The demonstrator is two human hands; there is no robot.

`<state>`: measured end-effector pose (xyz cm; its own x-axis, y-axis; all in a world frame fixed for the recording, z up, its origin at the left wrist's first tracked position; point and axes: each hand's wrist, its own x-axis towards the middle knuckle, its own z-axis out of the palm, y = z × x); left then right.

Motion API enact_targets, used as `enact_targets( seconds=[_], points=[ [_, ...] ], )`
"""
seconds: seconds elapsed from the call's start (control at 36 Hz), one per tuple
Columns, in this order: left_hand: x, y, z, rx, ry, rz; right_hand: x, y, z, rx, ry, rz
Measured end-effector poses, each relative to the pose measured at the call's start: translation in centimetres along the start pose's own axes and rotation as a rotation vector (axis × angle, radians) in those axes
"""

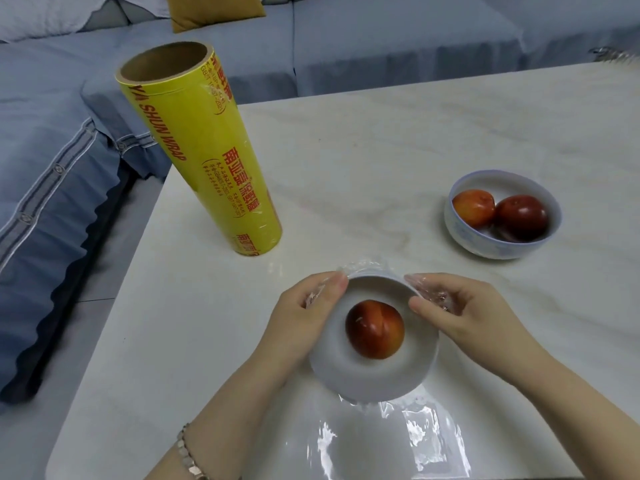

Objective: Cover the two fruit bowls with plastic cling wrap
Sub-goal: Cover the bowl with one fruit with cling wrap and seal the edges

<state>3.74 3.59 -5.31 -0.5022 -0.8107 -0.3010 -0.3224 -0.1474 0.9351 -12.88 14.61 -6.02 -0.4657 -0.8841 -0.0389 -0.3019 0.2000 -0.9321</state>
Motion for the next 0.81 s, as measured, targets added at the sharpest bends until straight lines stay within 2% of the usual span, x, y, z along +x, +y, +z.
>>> enact_targets(
  seconds=[0.11, 0.25, 0.39, 0.56, 0.67, 0.75, 0.81],
  points=[
    [-0.1, -0.6, 0.7, -0.094, 0.048, -0.01, -0.3, -0.2, -0.6, -0.009, -0.037, 0.037],
    [-0.2, -0.6, 1.6, -0.117, 0.051, 0.067, 0.1, -1.0, -1.8, 0.059, -0.236, 0.139],
    [-0.2, -0.4, 2.1, -0.102, 0.042, 0.12, 2.0, -3.5, -1.4, 0.0, -0.304, 0.011],
    [-0.6, -0.4, 2.2, -0.059, 0.006, 0.158, 3.5, -5.0, -1.0, -0.044, -0.366, -0.058],
    [-0.8, -0.1, 2.2, -0.044, -0.016, 0.167, 3.7, -5.1, -1.1, 0.025, -0.318, -0.087],
    [-1.0, 0.0, 2.3, -0.049, -0.027, 0.188, 3.7, -5.0, -0.7, 0.082, -0.191, -0.105],
    [-1.1, -0.1, 2.3, -0.053, -0.025, 0.22, 3.8, -4.6, -0.2, 0.035, -0.095, -0.12]
  ],
)
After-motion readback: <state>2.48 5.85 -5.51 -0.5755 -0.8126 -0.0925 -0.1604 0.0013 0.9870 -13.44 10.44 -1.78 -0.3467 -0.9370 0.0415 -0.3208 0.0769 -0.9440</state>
